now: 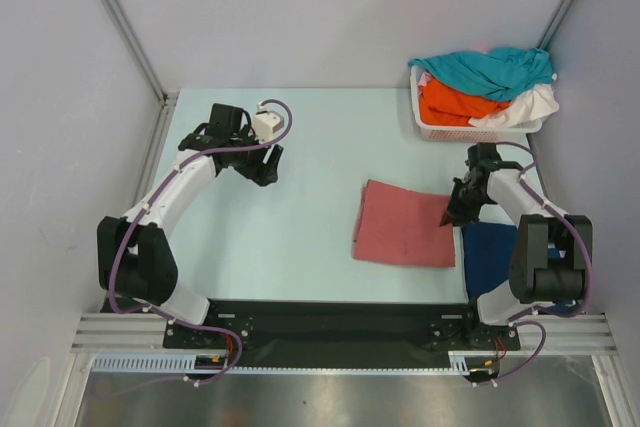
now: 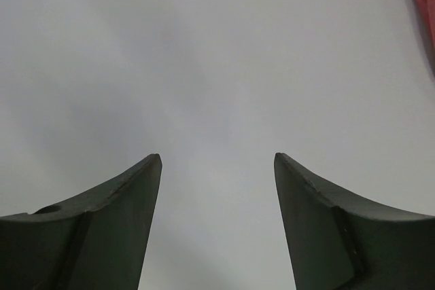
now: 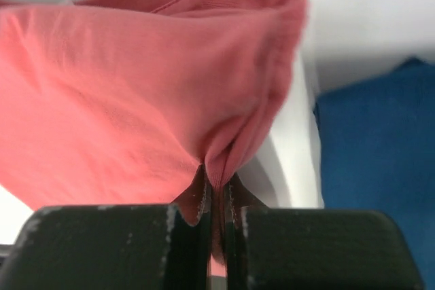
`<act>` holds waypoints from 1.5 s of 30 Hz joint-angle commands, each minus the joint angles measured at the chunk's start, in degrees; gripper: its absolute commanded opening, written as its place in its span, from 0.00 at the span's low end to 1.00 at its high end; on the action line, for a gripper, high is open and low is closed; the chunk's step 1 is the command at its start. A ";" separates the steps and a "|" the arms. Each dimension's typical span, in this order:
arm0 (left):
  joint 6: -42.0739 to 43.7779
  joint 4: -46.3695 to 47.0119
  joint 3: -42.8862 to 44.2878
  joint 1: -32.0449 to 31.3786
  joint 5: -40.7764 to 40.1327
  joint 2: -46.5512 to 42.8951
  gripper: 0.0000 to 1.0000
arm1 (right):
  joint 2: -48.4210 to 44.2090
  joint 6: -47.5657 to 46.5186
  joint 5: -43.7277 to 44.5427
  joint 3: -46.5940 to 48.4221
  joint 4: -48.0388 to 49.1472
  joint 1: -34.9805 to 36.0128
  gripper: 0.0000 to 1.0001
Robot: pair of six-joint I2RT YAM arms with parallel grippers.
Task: Fold and stack the t-shirts
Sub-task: Neatly place the folded tshirt to the corner
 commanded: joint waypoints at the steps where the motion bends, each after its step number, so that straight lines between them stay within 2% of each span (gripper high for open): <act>1: 1.21 1.61 2.35 -0.24 -0.63 -2.03 0.73 | 1.04 -4.78 0.56 3.37 -8.32 -0.15 0.00; 3: 1.65 1.62 2.61 -0.24 -1.16 -2.12 0.73 | 2.97 -7.58 1.51 7.32 -12.79 0.90 0.00; 4: 1.74 1.96 2.70 -0.24 -1.25 -2.12 0.73 | 3.85 -8.30 5.70 8.55 -14.46 3.08 0.00; 5: 1.83 1.97 2.79 -0.15 -1.42 -2.12 0.73 | 4.29 -9.09 5.04 9.61 -15.17 3.02 0.00; 12: 2.09 2.67 3.40 -0.06 -1.25 -2.29 0.73 | 1.84 -18.32 7.85 12.69 -15.09 11.36 0.00; 18: 1.65 3.28 4.63 0.47 -0.81 -1.59 0.73 | -1.94 -23.76 9.69 13.40 -15.79 11.45 0.00; 24: 1.56 3.29 6.04 1.26 -0.20 -0.54 0.73 | -1.06 -29.48 21.63 12.97 -25.02 11.45 0.00; 28: 1.65 3.20 7.35 2.05 0.33 0.60 0.73 | -7.03 -31.68 21.56 10.15 -23.88 12.16 0.00; 35: 1.39 3.37 9.03 2.49 0.95 2.19 0.73 | -16.61 -35.72 24.01 8.21 -29.50 13.39 0.00; 41: 1.21 3.72 9.20 2.75 0.86 3.07 0.73 | -24.09 -38.62 30.86 3.39 -33.81 12.95 0.00; 45: 1.39 3.73 9.47 2.84 0.60 3.42 0.73 | -26.82 -40.64 39.28 3.81 -34.60 11.72 0.00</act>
